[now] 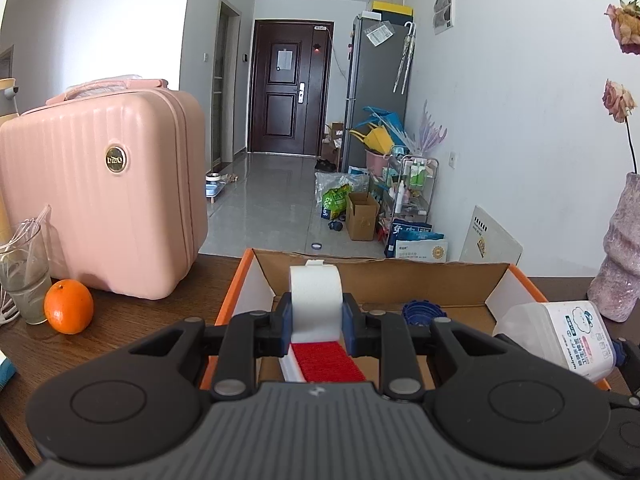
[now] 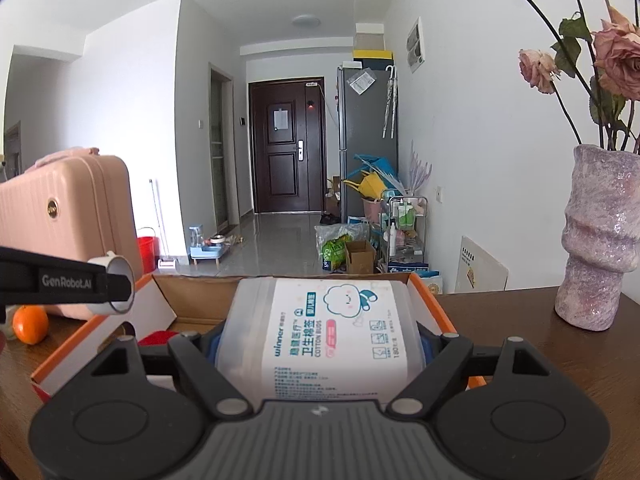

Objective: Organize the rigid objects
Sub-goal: 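Open both tools to drop the tape roll and cotton-pad box in, then withdraw both tools from the box and move the right tool to the green bottle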

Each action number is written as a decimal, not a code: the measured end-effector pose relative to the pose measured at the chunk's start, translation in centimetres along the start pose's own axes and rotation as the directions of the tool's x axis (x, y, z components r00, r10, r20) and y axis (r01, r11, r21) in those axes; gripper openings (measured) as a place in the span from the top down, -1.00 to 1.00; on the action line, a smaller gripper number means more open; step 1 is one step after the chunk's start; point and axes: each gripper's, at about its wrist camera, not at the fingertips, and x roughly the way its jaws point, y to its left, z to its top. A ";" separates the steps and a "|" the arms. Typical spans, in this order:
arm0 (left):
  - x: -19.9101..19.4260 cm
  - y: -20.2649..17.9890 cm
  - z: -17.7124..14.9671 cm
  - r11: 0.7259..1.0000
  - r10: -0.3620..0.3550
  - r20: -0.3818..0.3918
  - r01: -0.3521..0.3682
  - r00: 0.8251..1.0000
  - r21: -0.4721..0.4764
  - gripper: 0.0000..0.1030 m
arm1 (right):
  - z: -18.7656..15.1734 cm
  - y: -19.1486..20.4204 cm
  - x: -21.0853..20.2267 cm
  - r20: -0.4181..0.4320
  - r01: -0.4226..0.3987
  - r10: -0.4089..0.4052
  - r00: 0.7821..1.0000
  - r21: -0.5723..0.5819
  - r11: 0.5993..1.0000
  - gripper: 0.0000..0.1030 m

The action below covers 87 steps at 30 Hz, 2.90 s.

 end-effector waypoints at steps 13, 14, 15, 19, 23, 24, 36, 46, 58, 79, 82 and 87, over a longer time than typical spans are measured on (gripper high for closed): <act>0.1 0.6 -0.4 0.997 0.067 0.003 -0.067 0.998 0.039 -1.00 | -0.7 -1.2 1.0 -0.083 0.032 -0.031 0.996 0.017 0.999 -1.00; 0.1 0.8 -0.4 0.997 0.062 -0.004 -0.062 0.998 0.035 -1.00 | -0.7 -1.3 1.0 -0.084 0.034 -0.032 0.996 0.020 0.999 -1.00; 0.1 1.0 -0.4 0.998 0.058 -0.005 -0.058 0.998 0.027 -1.00 | -0.7 -1.4 1.0 -0.086 0.034 -0.032 0.996 0.024 0.999 -1.00; -0.2 1.3 -0.4 0.998 0.058 -0.003 -0.058 0.998 0.017 -1.00 | -0.8 -1.5 0.5 -0.074 0.027 -0.025 0.997 0.029 0.999 -1.00; -0.9 1.4 -0.7 0.998 0.057 0.011 -0.057 0.998 0.021 -1.00 | -0.9 -1.4 -0.5 -0.048 0.017 -0.016 0.999 0.025 1.000 -1.00; -1.1 1.5 -0.8 0.998 0.059 0.015 -0.059 0.998 0.023 -1.00 | -0.9 -1.4 -0.7 -0.042 0.016 -0.015 0.999 0.024 1.000 -1.00; -5.6 3.7 -3.0 0.998 0.057 0.019 -0.057 0.998 -0.011 -1.00 | -2.6 -0.9 -4.9 -0.031 0.000 0.001 1.000 0.009 1.000 -1.00; -9.5 5.6 -5.6 0.998 0.060 -0.006 -0.060 0.998 -0.016 -1.00 | -4.6 0.0 -8.8 -0.051 -0.017 0.017 0.999 -0.011 1.000 -1.00; -12.7 6.0 -9.2 0.998 0.054 -0.060 -0.052 0.997 0.034 -1.00 | -6.9 1.1 -12.8 -0.070 -0.028 0.026 0.997 -0.023 0.999 -1.00; -15.0 6.6 -12.0 0.999 -0.001 -0.126 0.008 0.992 0.053 -1.00 | -9.0 2.7 -15.4 -0.131 -0.034 0.030 0.991 -0.030 0.999 -1.00; -14.8 6.8 -11.9 0.999 -0.005 -0.133 0.011 0.991 0.046 -1.00 | -9.0 2.9 -15.1 -0.137 -0.030 0.026 0.990 -0.027 0.999 -1.00; -14.7 7.2 -11.8 0.999 0.001 -0.131 0.005 0.991 0.046 -1.00 | -8.5 3.9 -13.6 -0.149 -0.026 0.023 0.989 -0.018 0.999 -1.00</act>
